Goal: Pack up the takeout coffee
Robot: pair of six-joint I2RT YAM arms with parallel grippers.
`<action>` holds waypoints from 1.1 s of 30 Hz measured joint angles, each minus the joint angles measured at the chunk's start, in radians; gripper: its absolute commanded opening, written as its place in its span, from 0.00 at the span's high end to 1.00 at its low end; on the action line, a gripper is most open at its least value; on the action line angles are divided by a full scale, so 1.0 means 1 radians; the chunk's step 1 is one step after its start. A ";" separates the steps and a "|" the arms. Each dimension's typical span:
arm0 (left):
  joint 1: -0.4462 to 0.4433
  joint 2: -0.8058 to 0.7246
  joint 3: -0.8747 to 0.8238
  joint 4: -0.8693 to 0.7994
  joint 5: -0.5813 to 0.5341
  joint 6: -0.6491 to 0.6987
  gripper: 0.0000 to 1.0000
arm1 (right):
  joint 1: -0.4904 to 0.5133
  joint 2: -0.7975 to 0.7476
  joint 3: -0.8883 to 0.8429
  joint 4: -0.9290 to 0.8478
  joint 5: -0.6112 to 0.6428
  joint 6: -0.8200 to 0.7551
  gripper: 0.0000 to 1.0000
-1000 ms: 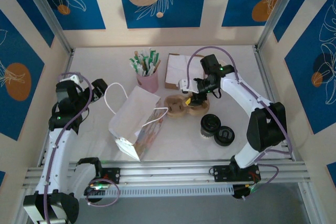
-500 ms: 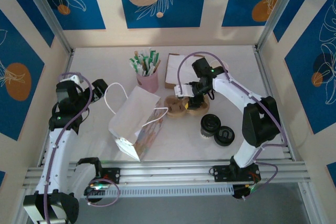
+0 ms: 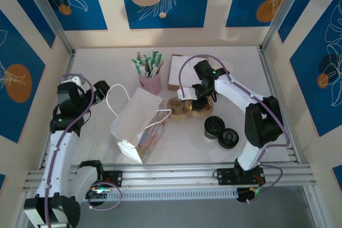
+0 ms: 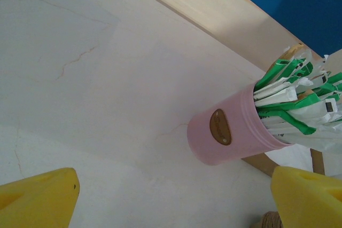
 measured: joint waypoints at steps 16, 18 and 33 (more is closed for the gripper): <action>0.000 0.000 0.000 0.000 0.000 0.000 0.08 | 0.000 0.027 0.002 -0.014 0.023 0.000 0.47; 0.000 0.000 0.000 0.000 0.000 0.000 0.08 | 0.000 0.031 0.003 -0.016 0.024 0.000 0.48; 0.000 0.000 -0.001 0.000 0.000 0.000 0.08 | 0.000 0.051 0.025 -0.042 0.029 0.003 0.55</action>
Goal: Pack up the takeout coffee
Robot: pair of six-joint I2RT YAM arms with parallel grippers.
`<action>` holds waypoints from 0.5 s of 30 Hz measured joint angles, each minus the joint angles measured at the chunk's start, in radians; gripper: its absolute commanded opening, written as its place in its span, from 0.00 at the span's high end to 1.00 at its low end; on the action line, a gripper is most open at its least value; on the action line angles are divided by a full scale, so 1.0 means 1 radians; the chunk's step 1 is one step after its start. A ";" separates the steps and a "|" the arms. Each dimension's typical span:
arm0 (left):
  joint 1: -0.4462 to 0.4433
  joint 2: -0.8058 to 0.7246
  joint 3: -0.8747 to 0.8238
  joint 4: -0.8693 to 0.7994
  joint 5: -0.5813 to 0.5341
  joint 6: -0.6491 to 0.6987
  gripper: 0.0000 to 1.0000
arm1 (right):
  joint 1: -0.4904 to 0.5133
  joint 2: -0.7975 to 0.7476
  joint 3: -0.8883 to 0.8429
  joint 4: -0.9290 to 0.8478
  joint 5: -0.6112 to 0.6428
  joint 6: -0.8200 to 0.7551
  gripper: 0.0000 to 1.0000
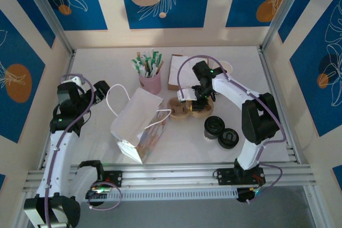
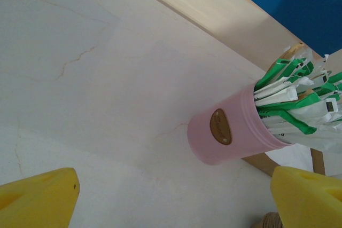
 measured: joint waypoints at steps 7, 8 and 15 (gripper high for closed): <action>0.000 0.000 -0.001 0.000 0.000 0.000 0.07 | 0.000 0.002 0.009 -0.015 -0.001 0.002 0.56; 0.000 0.000 -0.001 0.000 0.000 0.000 0.07 | 0.000 0.002 0.010 -0.014 -0.004 0.006 0.56; 0.000 0.000 -0.001 0.000 0.000 0.000 0.07 | 0.000 -0.017 0.011 -0.013 -0.037 0.024 0.56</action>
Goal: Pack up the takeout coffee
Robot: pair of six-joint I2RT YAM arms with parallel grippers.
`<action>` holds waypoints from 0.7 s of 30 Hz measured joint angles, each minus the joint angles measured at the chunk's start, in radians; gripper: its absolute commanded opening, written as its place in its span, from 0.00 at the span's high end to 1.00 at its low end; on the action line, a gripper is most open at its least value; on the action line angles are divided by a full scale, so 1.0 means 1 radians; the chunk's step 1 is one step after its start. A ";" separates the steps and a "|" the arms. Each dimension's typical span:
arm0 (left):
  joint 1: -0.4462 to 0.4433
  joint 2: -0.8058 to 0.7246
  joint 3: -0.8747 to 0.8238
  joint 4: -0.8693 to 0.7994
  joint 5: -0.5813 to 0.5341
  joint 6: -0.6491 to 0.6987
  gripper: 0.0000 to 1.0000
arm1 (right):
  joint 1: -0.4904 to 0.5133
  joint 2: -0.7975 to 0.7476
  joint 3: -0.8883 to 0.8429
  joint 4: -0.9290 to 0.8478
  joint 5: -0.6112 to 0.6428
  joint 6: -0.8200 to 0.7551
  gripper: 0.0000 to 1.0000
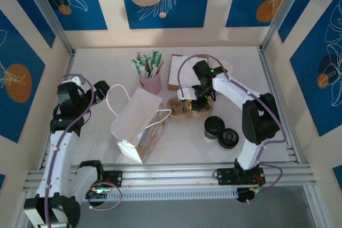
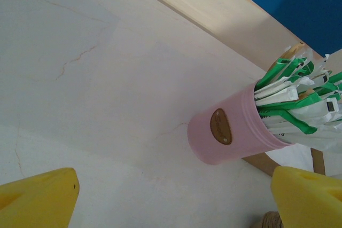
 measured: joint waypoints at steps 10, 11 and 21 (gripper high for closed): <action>0.000 0.000 0.000 0.000 0.000 0.000 0.07 | -0.001 -0.106 -0.001 0.023 -0.042 0.011 0.55; 0.000 0.000 0.000 0.000 0.000 0.000 0.07 | -0.001 -0.108 -0.002 0.027 -0.043 0.011 0.55; 0.000 0.000 0.000 0.000 0.000 0.000 0.07 | 0.004 -0.113 -0.072 0.151 -0.006 0.047 0.40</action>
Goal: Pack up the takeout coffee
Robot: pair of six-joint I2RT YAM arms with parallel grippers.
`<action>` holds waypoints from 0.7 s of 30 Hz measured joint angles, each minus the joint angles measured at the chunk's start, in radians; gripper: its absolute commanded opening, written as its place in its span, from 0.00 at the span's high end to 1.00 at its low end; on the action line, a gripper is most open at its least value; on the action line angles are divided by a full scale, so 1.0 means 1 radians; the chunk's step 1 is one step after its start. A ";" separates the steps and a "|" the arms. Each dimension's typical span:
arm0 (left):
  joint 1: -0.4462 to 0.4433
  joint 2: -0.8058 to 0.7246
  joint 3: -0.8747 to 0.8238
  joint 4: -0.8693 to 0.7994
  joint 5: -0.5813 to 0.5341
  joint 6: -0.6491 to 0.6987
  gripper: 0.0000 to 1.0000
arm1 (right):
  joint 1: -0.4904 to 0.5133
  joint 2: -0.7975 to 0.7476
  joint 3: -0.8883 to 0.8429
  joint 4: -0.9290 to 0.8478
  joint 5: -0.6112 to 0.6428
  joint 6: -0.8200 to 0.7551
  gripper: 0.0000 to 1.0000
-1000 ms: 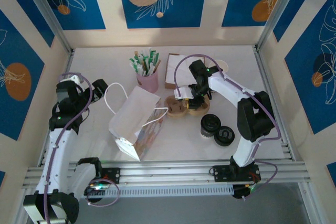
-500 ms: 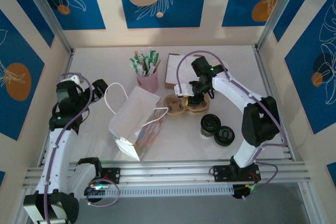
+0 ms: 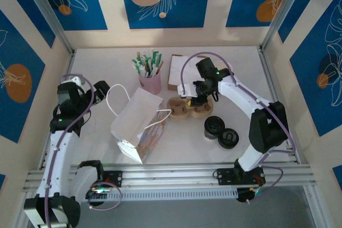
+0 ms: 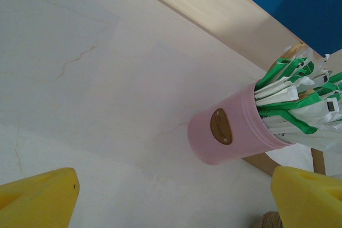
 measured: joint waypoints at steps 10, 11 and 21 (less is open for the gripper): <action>0.000 -0.007 0.000 0.000 0.000 0.000 0.07 | -0.060 -0.113 -0.047 0.326 0.061 0.191 0.01; 0.000 -0.009 0.000 0.000 0.000 0.000 0.07 | -0.067 -0.138 -0.041 0.342 0.053 0.209 0.01; 0.000 -0.013 0.000 0.000 -0.008 0.000 0.06 | -0.146 -0.347 -0.040 0.531 -0.036 0.510 0.01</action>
